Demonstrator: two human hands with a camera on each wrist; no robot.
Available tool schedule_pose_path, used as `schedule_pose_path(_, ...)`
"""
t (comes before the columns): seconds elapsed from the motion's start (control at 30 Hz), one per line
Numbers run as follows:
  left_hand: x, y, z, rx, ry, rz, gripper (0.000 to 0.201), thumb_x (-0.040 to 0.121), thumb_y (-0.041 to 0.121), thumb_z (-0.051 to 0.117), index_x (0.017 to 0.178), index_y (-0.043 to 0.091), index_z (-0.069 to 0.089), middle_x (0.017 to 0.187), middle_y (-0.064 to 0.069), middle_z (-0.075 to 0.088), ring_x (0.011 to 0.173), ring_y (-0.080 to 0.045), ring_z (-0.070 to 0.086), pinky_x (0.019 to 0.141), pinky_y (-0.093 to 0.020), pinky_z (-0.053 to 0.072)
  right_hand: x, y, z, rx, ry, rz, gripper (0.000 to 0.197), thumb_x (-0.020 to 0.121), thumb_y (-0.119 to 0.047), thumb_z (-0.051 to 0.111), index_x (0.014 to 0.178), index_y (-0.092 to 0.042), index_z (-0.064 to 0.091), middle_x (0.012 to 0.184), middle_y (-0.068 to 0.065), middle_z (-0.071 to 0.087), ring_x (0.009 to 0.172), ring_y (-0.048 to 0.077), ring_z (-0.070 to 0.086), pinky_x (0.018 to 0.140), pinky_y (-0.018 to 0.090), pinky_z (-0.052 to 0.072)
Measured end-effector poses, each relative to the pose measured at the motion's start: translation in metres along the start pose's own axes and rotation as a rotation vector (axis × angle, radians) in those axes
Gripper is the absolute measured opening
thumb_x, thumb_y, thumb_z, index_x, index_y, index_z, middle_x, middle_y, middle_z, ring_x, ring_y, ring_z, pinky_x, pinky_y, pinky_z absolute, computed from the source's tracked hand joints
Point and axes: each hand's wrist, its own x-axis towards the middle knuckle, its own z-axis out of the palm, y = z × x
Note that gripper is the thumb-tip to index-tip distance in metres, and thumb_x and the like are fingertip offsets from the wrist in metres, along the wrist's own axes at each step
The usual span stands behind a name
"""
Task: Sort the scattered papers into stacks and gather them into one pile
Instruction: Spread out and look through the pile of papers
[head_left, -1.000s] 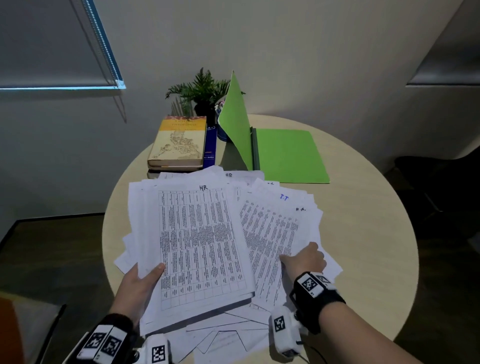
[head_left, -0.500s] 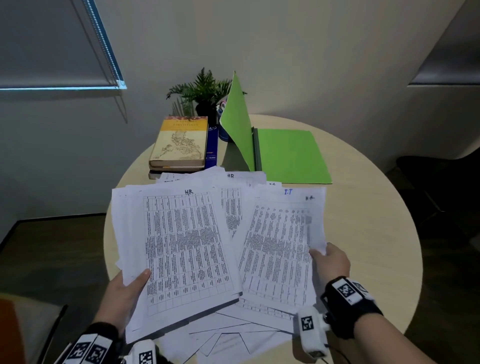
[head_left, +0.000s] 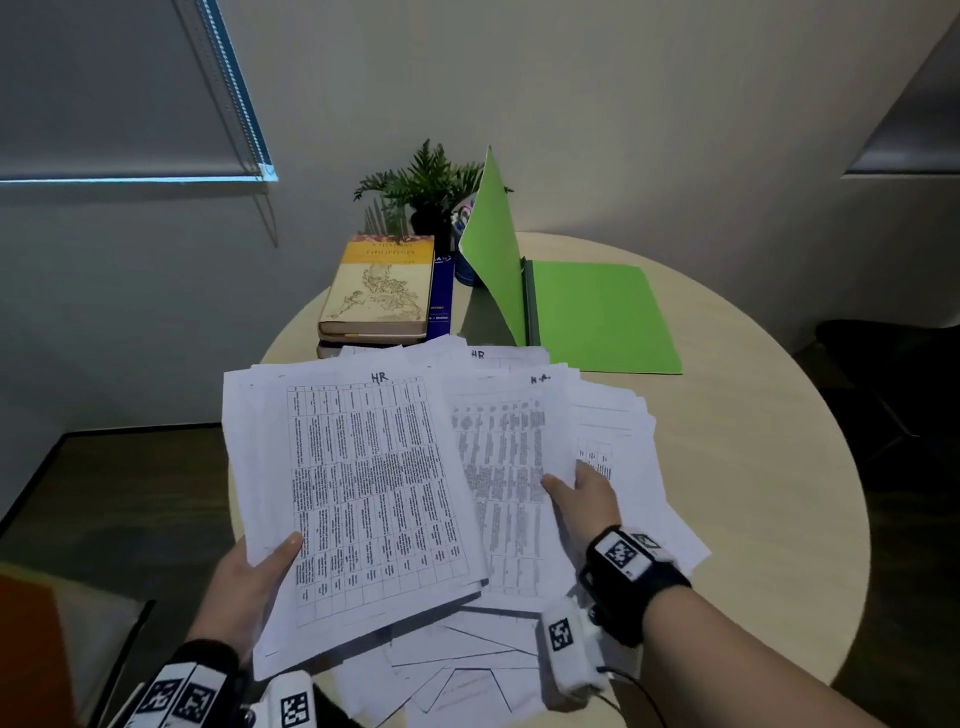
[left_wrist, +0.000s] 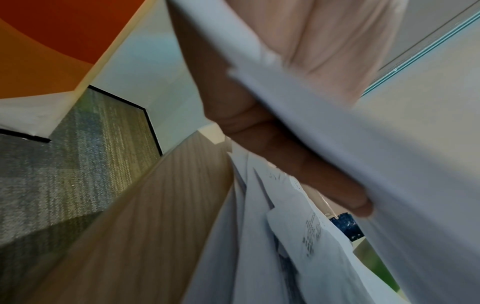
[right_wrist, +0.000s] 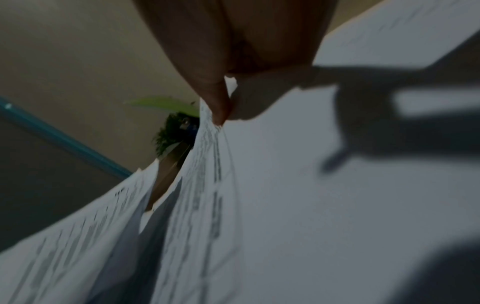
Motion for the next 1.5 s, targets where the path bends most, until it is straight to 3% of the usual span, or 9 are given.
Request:
schedule_pose_path(0.2, -0.003, -0.007, -0.002, -0.011, 0.0, -0.03, 0.025, 0.093, 0.009, 0.054, 0.117, 0.006, 0.058, 0.106, -0.02, 0.068, 0.098, -0.038, 0.064, 0.082, -0.046, 0.05, -0.004, -0.029, 0.047, -0.663, -0.105, -0.054, 0.049, 0.085, -0.023, 0.065, 0.124, -0.003, 0.044, 0.125, 0.013, 0.048, 0.118, 0.03, 0.045, 0.097, 0.036, 0.041)
schedule_pose_path(0.37, 0.006, -0.019, -0.013, -0.027, 0.043, -0.029, 0.017, 0.091, 0.006, 0.055, 0.107, 0.009, 0.062, 0.107, -0.021, 0.068, 0.096, -0.037, 0.065, 0.09, -0.049, 0.048, 0.0, -0.028, 0.058, -0.405, -0.139, 0.036, 0.053, 0.09, 0.002, 0.046, 0.138, -0.011, 0.026, 0.101, 0.01, 0.056, 0.078, 0.024, 0.054, 0.063, 0.028, 0.043)
schedule_pose_path(0.5, 0.009, -0.022, -0.02, -0.033, 0.063, -0.028, 0.026, 0.091, 0.007, 0.056, 0.116, 0.003, 0.06, 0.107, -0.021, 0.068, 0.096, -0.037, 0.065, 0.088, -0.047, 0.049, 0.006, -0.026, 0.052, -0.444, -0.149, 0.016, 0.01, 0.087, 0.002, 0.045, 0.086, -0.006, 0.05, 0.079, 0.006, 0.052, 0.068, 0.021, 0.051, 0.057, 0.023, 0.041)
schedule_pose_path(0.57, 0.009, -0.021, -0.022, -0.036, 0.058, -0.031, 0.028, 0.092, 0.009, 0.056, 0.12, 0.003, 0.058, 0.107, -0.021, 0.069, 0.097, -0.038, 0.065, 0.086, -0.046, 0.05, 0.004, -0.029, 0.052, -0.512, -0.138, -0.011, 0.014, 0.086, -0.006, 0.05, 0.073, -0.01, 0.047, 0.077, 0.006, 0.05, 0.077, 0.024, 0.055, 0.063, 0.027, 0.045)
schedule_pose_path(0.7, 0.007, -0.019, -0.023, -0.029, 0.048, -0.044, 0.025, 0.093, 0.011, 0.055, 0.117, 0.005, 0.058, 0.106, -0.021, 0.069, 0.097, -0.038, 0.065, 0.08, -0.045, 0.051, -0.005, -0.033, 0.061, -0.732, -0.178, -0.03, 0.057, 0.081, -0.031, 0.068, 0.126, -0.007, 0.043, 0.121, 0.012, 0.048, 0.115, 0.029, 0.048, 0.089, 0.034, 0.044)
schedule_pose_path(0.87, 0.004, -0.017, -0.021, -0.025, 0.041, -0.045, 0.026, 0.092, 0.011, 0.056, 0.117, 0.007, 0.058, 0.106, -0.021, 0.07, 0.097, -0.038, 0.066, 0.081, -0.046, 0.051, -0.008, -0.034, 0.071, -0.606, -0.187, -0.002, 0.018, 0.091, -0.012, 0.052, 0.107, -0.005, 0.048, 0.092, 0.009, 0.053, 0.078, 0.02, 0.05, 0.07, 0.03, 0.048)
schedule_pose_path(1.03, 0.002, -0.015, -0.019, -0.021, 0.026, -0.025, 0.024, 0.092, 0.01, 0.055, 0.116, 0.006, 0.059, 0.106, -0.021, 0.069, 0.096, -0.037, 0.066, 0.08, -0.043, 0.051, -0.008, -0.014, 0.038, -0.507, -0.026, 0.075, 0.021, 0.089, -0.027, 0.05, 0.096, -0.009, 0.057, 0.104, 0.012, 0.062, 0.093, 0.028, 0.059, 0.083, 0.036, 0.053)
schedule_pose_path(1.23, 0.003, -0.015, -0.005, -0.038, 0.003, -0.007, 0.029, 0.092, 0.009, 0.055, 0.12, 0.004, 0.057, 0.107, -0.019, 0.068, 0.096, -0.035, 0.065, 0.079, -0.039, 0.05, -0.013, 0.009, -0.009, -0.776, 0.088, 0.181, 0.038, 0.088, -0.036, 0.053, 0.119, -0.015, 0.058, 0.154, 0.015, 0.016, 0.137, 0.035, 0.02, 0.111, 0.044, 0.026)
schedule_pose_path(1.5, 0.007, -0.022, 0.012, 0.002, -0.01, 0.024, 0.034, 0.093, 0.011, 0.056, 0.126, 0.008, 0.054, 0.118, -0.015, 0.066, 0.11, -0.034, 0.061, 0.103, -0.049, 0.041, -0.015, 0.016, -0.026, -0.651, 0.076, 0.177, 0.027, 0.087, -0.02, 0.056, 0.108, -0.004, 0.061, 0.129, 0.022, 0.044, 0.108, 0.035, 0.053, 0.09, 0.034, 0.045)
